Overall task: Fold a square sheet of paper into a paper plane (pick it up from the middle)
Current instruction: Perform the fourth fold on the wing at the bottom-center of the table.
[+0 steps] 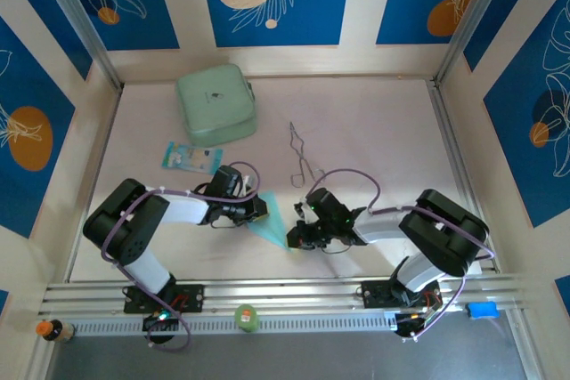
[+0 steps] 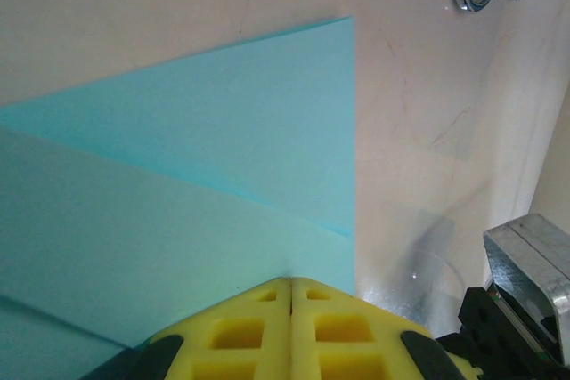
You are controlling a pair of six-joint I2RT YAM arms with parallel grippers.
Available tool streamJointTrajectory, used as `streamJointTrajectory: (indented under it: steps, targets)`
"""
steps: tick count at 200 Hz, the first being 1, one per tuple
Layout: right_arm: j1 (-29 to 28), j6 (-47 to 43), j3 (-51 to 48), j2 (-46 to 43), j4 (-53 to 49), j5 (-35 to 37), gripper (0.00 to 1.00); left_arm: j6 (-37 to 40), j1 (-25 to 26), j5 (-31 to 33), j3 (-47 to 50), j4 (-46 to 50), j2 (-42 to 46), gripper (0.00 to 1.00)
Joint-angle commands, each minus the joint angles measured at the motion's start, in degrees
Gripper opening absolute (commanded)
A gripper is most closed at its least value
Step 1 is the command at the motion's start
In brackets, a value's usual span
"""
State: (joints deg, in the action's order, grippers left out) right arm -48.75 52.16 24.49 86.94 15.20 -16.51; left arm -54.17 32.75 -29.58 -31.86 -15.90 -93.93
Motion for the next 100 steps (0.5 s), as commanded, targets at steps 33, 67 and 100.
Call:
streamJointTrajectory:
  steps: [33,67,100]
  targets:
    - [-0.9,0.0,-3.2,-4.2,-12.1,1.3,0.02,-0.1,-0.5,4.5,1.7,3.9,-2.1,0.00]
    - [-1.0,-1.0,0.8,-9.8,-15.1,1.5,0.02,-0.1,-0.5,4.3,1.7,3.9,-1.9,0.00]
    - [-1.0,-2.2,6.0,-8.2,-14.7,0.1,0.02,-0.1,-0.5,4.1,1.5,4.0,-2.1,0.00]
